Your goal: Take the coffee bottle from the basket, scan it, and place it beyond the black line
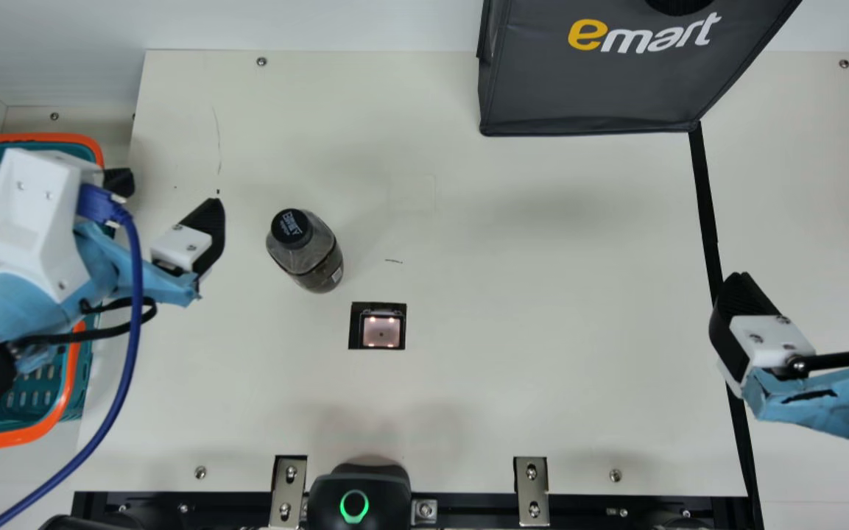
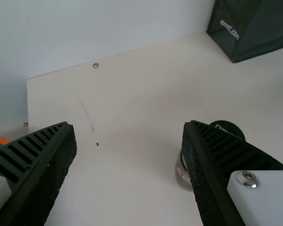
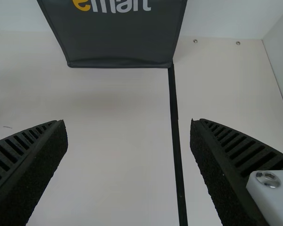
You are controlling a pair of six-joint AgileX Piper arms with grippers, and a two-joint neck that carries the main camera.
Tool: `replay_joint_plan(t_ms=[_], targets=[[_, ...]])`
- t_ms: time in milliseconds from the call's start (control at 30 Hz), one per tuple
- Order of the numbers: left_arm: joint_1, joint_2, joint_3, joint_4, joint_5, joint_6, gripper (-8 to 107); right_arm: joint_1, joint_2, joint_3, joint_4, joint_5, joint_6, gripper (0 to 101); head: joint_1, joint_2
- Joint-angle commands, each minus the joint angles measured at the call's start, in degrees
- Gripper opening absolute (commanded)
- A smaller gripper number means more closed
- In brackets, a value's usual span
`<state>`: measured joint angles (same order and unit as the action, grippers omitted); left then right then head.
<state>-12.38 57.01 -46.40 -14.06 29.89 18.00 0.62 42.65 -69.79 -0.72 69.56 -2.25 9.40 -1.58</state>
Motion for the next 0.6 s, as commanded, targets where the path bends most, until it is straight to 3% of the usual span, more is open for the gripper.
replay_joint_plan(t_ms=[0,567], targets=[[-1.9,0.8,0.2,1.2,-1.1,-2.1,90,0.0,0.0,0.0,0.0,0.0,0.0,91,-1.5,0.0],[-12.1,6.2,0.9,10.6,-7.3,-17.2,90,0.0,0.0,0.0,0.0,0.0,0.0,91,-1.5,0.0]])
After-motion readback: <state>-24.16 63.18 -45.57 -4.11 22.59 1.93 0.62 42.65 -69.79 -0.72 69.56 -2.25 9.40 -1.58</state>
